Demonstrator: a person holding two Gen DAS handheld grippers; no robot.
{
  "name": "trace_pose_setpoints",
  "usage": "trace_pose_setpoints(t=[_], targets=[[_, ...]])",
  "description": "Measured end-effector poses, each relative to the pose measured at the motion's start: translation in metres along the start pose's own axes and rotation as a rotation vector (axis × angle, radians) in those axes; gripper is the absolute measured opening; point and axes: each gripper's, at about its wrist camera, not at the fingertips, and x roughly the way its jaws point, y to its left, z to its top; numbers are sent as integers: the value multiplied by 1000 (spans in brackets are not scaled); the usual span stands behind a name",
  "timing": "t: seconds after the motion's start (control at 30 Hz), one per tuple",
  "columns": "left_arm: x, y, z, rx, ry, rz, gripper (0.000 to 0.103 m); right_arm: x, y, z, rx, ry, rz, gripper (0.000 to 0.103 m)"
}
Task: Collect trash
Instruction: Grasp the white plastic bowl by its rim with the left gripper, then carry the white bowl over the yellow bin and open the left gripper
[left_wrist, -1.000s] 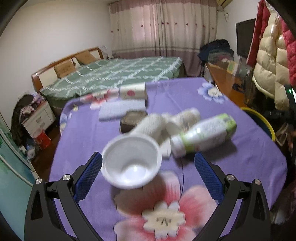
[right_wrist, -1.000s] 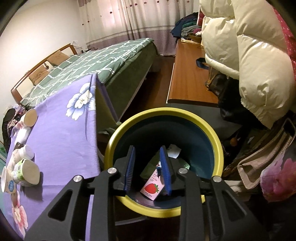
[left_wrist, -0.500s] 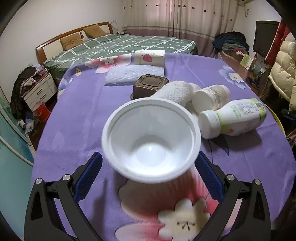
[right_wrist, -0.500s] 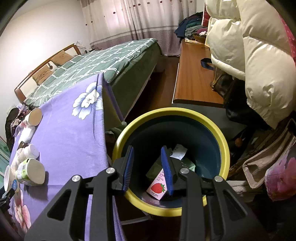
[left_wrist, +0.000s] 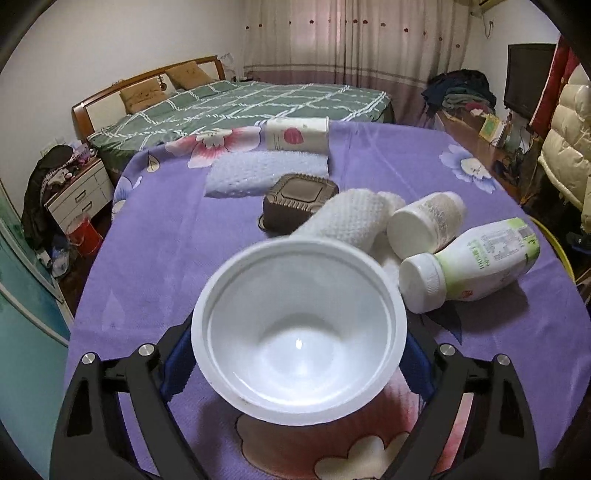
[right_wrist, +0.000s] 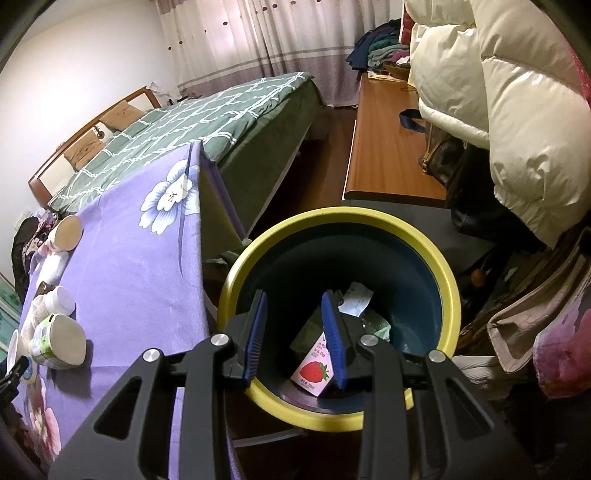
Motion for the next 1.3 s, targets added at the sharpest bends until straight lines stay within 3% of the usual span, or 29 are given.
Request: trace_pose_setpoints(t=[0.23, 0.53, 0.77, 0.97, 1.3], targets=[[-34, -14, 10, 29, -49, -30, 85, -3, 1, -5, -24, 1, 0, 30], [-62, -83, 42, 123, -123, -164, 85, -30, -16, -20, -50, -22, -5, 30], [-50, -186, 72, 284, -133, -314, 85, -67, -45, -36, -31, -72, -43, 30], [-36, -279, 90, 407, -110, -444, 85, -87, -70, -50, -13, -93, -96, 36], [2, -408, 100, 538, -66, -522, 85, -95, -103, -64, 37, -90, -121, 39]])
